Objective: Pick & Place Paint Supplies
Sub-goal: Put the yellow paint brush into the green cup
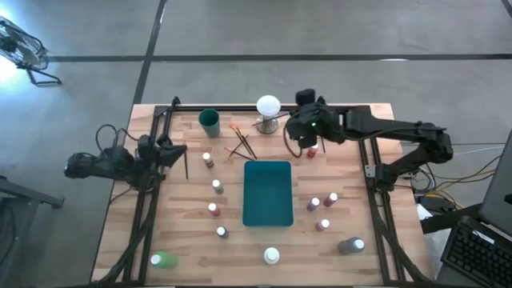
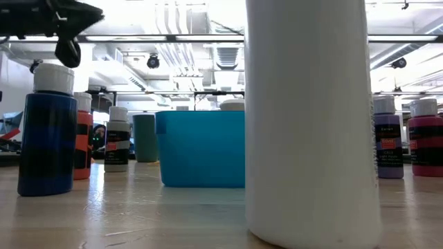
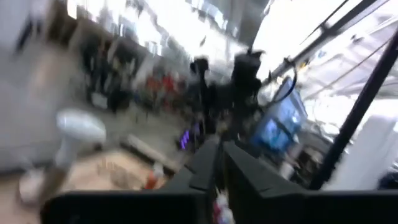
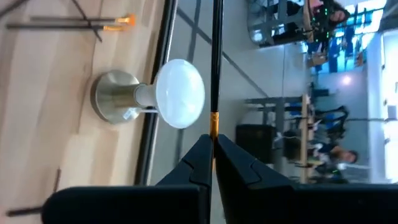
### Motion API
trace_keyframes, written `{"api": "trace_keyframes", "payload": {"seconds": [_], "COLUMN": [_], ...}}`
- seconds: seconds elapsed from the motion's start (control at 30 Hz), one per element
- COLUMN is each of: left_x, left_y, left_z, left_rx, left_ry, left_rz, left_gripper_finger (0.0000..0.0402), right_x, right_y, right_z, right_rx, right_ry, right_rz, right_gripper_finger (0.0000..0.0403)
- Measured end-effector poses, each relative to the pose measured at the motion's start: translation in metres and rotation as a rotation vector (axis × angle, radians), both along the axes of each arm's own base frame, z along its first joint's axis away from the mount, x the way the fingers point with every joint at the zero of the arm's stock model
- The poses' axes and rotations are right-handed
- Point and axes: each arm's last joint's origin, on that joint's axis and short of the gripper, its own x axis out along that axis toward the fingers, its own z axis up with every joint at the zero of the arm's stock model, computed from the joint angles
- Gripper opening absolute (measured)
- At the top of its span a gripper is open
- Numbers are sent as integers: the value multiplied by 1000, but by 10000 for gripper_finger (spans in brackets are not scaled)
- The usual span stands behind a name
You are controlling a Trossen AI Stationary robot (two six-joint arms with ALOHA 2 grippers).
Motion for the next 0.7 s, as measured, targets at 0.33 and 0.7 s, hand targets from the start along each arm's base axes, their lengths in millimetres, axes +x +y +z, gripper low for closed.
{"api": "trace_keyframes", "payload": {"seconds": [0.33,0.7], "left_x": [2,35], "left_y": [-3,-10], "left_z": [24,52], "left_rx": [-301,-340], "left_ry": [40,182], "left_rz": [-140,-226], "left_gripper_finger": [186,193], "right_x": [25,38], "right_y": [26,52], "right_z": [-12,0], "right_rx": [-143,-251], "right_ry": [92,3], "right_rz": [123,258], "right_gripper_finger": [8,8]}}
